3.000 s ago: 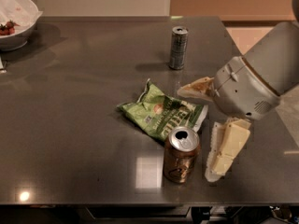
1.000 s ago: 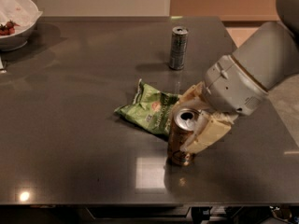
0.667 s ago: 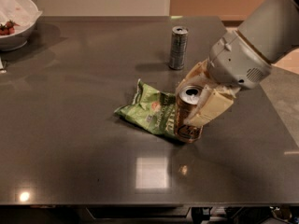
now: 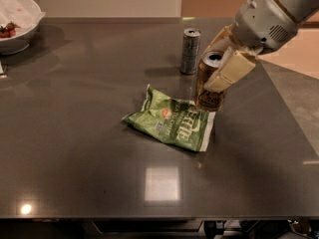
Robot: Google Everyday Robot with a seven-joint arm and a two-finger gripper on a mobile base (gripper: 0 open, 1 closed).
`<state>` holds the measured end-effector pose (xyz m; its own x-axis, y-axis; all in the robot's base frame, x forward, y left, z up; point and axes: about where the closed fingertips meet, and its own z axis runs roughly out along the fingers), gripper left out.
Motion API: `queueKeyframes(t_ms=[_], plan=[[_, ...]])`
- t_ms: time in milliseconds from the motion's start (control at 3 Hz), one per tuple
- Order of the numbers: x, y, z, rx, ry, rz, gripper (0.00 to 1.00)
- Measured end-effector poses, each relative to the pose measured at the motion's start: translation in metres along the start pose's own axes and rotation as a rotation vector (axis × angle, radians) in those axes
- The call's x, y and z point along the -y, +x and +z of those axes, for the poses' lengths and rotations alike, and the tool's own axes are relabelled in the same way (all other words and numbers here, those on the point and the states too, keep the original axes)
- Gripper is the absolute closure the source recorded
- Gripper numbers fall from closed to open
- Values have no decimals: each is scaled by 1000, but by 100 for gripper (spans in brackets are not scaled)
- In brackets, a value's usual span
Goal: Move orange can near redbull can
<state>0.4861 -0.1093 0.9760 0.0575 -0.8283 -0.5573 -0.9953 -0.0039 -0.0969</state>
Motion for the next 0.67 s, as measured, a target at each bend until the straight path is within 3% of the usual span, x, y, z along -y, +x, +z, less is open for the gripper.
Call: queueKeyframes(t_ms=[667], plan=[[75,13,-1,33,90,128,100]])
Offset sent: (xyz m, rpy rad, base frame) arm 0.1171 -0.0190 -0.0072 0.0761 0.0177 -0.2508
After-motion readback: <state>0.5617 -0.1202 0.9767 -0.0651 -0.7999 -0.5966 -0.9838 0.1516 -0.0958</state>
